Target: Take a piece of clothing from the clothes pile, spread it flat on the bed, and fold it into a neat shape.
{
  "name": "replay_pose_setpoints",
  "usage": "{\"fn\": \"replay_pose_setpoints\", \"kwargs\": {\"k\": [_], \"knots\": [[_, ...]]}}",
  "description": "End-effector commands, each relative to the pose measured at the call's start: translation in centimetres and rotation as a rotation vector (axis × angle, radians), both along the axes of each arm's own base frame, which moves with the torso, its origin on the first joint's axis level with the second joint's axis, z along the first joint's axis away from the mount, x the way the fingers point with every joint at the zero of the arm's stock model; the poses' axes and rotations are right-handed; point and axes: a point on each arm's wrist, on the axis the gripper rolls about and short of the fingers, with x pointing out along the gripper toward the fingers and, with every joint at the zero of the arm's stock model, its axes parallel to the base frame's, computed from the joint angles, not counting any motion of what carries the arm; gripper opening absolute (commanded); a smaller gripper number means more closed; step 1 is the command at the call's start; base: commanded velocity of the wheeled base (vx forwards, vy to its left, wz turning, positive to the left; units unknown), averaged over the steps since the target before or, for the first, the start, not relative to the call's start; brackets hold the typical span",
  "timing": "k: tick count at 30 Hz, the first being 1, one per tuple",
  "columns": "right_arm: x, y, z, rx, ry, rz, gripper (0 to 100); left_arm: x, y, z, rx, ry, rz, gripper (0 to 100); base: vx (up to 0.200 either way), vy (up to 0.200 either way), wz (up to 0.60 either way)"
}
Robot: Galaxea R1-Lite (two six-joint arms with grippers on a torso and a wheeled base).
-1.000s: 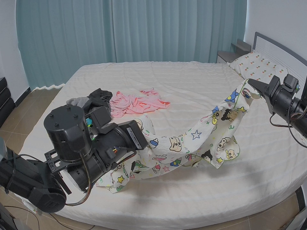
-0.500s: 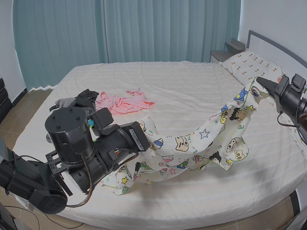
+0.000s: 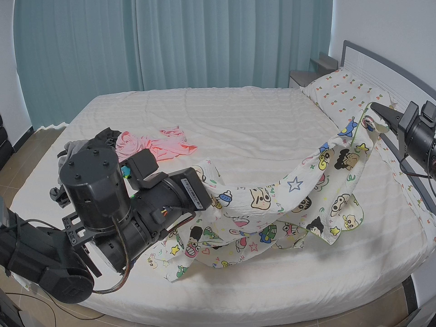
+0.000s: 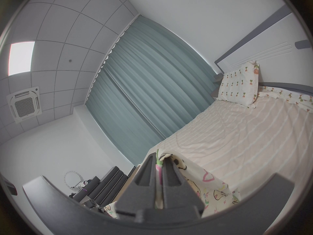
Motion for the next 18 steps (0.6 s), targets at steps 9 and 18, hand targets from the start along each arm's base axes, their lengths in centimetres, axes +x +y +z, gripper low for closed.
{"fn": "replay_pose_setpoints", "kwargs": {"k": [9, 18], "knots": [[-0.7, 0.0, -0.4, -0.004, 0.008, 0.024, 0, -0.5, 0.7, 0.6, -0.012, -0.013, 0.033, 0, -0.044, 0.000, 0.00], [-2.7, -0.4, 0.0, -0.005, -0.030, 0.095, 0, -1.7, 1.9, 0.8, -0.016, -0.018, 0.033, 0, -0.200, 0.000, 0.00]]}}
